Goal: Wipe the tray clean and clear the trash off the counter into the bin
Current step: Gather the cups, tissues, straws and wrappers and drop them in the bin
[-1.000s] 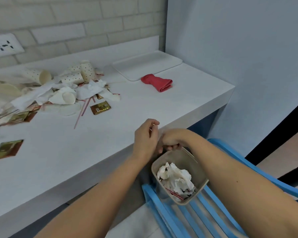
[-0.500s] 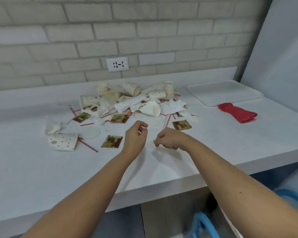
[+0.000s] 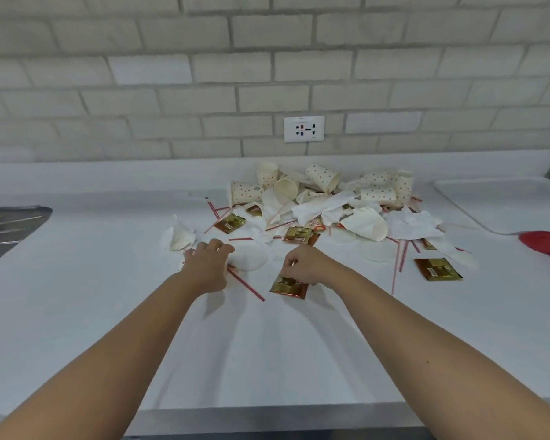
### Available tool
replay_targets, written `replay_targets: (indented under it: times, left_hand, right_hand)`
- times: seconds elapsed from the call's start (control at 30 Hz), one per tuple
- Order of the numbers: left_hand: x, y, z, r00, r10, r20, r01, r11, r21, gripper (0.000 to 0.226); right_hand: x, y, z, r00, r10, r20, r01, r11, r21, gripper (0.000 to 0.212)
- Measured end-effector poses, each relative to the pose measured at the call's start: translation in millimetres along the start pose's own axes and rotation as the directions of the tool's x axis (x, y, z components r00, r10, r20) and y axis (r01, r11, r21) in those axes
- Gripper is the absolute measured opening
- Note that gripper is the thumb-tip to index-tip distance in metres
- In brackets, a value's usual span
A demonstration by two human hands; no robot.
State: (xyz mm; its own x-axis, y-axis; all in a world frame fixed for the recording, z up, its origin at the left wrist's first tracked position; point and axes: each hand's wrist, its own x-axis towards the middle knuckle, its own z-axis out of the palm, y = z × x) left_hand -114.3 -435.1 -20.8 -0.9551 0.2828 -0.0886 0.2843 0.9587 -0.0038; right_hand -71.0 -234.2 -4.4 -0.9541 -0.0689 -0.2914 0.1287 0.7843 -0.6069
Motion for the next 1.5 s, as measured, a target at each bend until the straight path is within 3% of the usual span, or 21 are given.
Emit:
replay_targets:
  times: [0.13,0.27,0.43,0.63,0.73,0.93,1.13,1.3,1.4,1.5]
  left_hand:
    - [9,-26,0,0.988,-0.012,0.155,-0.014,0.987,0.162,0.087]
    - [14,-39,7,0.995,0.069,0.077,-0.082,0.980,0.180,0.079]
    - [12,-55,3,0.998,0.050,-0.038,-0.052,0.996,-0.066,0.037]
    - [10,-88,-18,0.959,-0.183,-0.218,0.074,0.900,-0.430,0.018]
    - [8,-95,-22,0.933,-0.252,-0.258,0.078,0.839,-0.538,0.013]
    - [6,-104,-25,0.907,-0.314,-0.280,0.062,0.757,-0.650,0.003]
    - [5,-101,-27,0.908,-0.313,-0.279,0.036,0.721,-0.692,0.008]
    - [2,-98,-28,0.907,-0.322,-0.270,0.034,0.697,-0.717,0.004]
    - [0,-94,-32,0.898,-0.337,-0.282,0.026,0.682,-0.731,0.017]
    - [-2,-88,-35,0.886,-0.349,-0.305,-0.008,0.646,-0.763,0.027]
  right_hand:
    - [25,-18,14,0.996,-0.081,-0.049,0.080,0.997,-0.021,0.019]
    - [47,-38,30,0.992,-0.119,-0.041,0.118,0.993,-0.021,0.021]
    - [69,-61,42,0.988,-0.142,-0.056,0.138,0.988,-0.075,0.021]
    - [84,-89,65,0.982,-0.186,-0.035,0.174,0.959,-0.225,0.036]
    - [88,-99,83,0.979,-0.203,0.007,0.193,0.917,-0.349,0.030]
    - [91,-110,89,0.989,-0.147,-0.007,0.130,0.898,-0.420,0.031]
    - [89,-109,92,0.993,-0.080,0.089,0.114,0.864,-0.490,0.029]
    - [87,-111,101,0.995,-0.062,0.079,0.096,0.828,-0.553,0.033]
    - [86,-110,98,0.993,-0.092,0.072,0.116,0.851,-0.512,0.033]
    - [82,-103,86,0.980,-0.169,0.109,0.201,0.858,-0.473,0.046]
